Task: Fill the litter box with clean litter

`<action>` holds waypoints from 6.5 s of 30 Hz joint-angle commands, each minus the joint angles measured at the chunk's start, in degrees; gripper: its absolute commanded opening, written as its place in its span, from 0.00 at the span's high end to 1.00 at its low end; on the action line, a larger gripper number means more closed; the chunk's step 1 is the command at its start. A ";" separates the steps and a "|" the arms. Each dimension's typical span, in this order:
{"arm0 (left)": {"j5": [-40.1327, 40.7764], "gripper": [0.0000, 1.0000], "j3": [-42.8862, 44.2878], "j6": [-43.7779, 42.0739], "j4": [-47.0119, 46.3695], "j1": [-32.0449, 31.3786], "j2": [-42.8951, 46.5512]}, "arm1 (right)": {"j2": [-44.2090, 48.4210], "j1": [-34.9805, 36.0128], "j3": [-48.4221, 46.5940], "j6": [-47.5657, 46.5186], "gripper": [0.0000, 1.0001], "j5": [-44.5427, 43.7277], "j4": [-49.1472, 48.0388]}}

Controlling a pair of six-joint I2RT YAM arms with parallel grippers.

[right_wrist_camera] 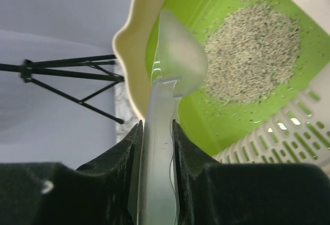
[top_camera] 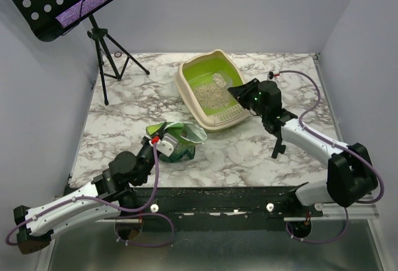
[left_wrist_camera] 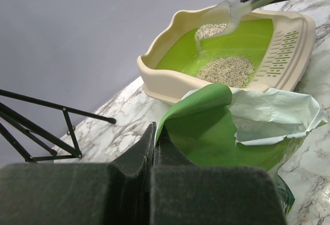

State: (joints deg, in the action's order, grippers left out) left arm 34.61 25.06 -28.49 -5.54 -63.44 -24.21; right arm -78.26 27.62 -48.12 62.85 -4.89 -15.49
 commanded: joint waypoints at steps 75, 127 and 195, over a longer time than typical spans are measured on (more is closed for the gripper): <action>0.55 1.00 0.78 0.01 -4.13 -0.37 1.00 | -21.58 -20.50 -24.39 -38.50 0.37 -6.89 40.27; 12.32 1.00 -2.30 -0.86 -16.26 0.07 7.24 | -7.69 16.24 -11.82 -80.87 0.24 54.28 8.02; -56.50 1.00 15.90 40.18 -20.22 28.90 -29.07 | 19.28 2.27 -3.22 -60.30 1.00 18.59 28.23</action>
State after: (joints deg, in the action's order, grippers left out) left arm -18.98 38.83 9.58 -26.48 -33.89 -59.35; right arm -61.95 30.68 -52.77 1.48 13.06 13.56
